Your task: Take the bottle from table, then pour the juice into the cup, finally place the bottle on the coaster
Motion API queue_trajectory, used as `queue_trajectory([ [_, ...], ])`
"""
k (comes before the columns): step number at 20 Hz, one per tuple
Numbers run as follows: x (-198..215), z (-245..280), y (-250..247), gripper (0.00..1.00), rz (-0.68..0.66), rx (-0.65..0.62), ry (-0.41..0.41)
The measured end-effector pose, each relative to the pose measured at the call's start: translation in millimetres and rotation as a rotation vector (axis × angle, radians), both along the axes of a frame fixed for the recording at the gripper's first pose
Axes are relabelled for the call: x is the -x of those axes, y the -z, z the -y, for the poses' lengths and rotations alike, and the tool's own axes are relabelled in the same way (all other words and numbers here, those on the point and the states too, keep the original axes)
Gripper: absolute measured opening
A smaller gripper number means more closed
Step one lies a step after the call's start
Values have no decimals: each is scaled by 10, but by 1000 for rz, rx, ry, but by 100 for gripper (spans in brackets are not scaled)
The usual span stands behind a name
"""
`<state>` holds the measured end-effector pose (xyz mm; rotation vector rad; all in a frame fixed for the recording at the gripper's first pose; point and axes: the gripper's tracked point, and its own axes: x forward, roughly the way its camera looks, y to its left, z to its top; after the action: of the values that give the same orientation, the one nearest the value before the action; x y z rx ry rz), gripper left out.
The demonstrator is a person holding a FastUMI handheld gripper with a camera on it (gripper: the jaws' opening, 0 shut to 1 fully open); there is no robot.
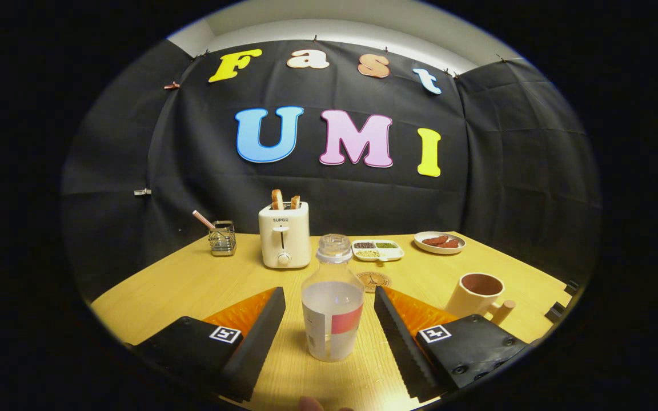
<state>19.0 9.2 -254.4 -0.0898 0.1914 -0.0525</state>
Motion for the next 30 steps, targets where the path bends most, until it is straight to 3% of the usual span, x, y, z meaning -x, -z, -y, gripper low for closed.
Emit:
queue_trajectory([
  [9,-280,120,233,96,2,-56,59],
  [11,-285,129,259,78,2,-61,68],
  [14,-294,78,255,77,-14,-63,51],
  [24,-213,294,-551,76,41,-166,75],
  [30,-125,580,-747,76,-10,-361,67],
])
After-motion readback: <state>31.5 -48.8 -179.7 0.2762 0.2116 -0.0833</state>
